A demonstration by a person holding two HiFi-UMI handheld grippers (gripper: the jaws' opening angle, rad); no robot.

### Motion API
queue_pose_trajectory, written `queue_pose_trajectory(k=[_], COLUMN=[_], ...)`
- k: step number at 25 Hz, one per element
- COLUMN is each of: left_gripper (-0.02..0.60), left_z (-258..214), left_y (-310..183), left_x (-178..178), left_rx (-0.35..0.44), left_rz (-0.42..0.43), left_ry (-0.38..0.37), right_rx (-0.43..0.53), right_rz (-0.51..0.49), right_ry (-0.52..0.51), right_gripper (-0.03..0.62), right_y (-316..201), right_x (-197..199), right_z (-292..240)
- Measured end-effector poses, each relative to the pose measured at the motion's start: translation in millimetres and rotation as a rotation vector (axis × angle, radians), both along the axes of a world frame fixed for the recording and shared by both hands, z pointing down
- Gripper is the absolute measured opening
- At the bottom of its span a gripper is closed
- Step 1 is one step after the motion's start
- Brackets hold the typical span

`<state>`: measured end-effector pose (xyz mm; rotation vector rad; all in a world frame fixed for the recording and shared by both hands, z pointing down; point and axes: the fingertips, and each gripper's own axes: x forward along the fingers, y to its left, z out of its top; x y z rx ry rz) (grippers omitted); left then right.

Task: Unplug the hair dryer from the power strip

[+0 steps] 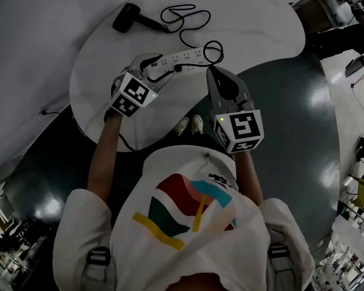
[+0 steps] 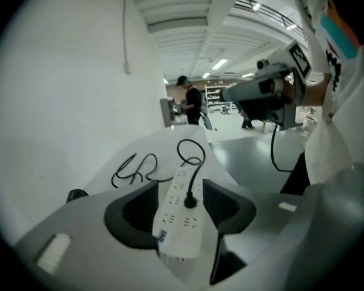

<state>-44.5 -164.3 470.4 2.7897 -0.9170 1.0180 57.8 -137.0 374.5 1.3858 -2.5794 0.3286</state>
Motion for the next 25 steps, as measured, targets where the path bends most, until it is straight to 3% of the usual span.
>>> queue_pose_trajectory(k=[7, 11, 16, 21, 25], left_gripper=[0.225, 0.218, 0.212, 0.216, 0.218], left_z=[58, 79, 97, 104, 103], left_y=[-4, -6, -4, -3, -4], left_x=[-10, -14, -15, -18, -18], left_rx=[-0.156, -0.206, -0.265, -0.349, -0.357], left_rz=[0.126, 0.184, 0.233, 0.199, 0.204], left_ry=[-0.142, -0.251, -0.316, -0.275, -0.256], right_rx=[-0.046, -0.080, -0.122, -0.159, -0.173], right_rz=[-0.010, -0.020, -0.044, -0.062, -0.075], right_ry=[0.022, 0.033, 0.043, 0.022, -0.021], right_gripper=[0.014, 0.014, 0.014, 0.014, 0.014], right_y=[11, 15, 20, 19, 13], right_x=[-2, -4, -11, -18, -23], right_z=[15, 27, 45, 59, 67])
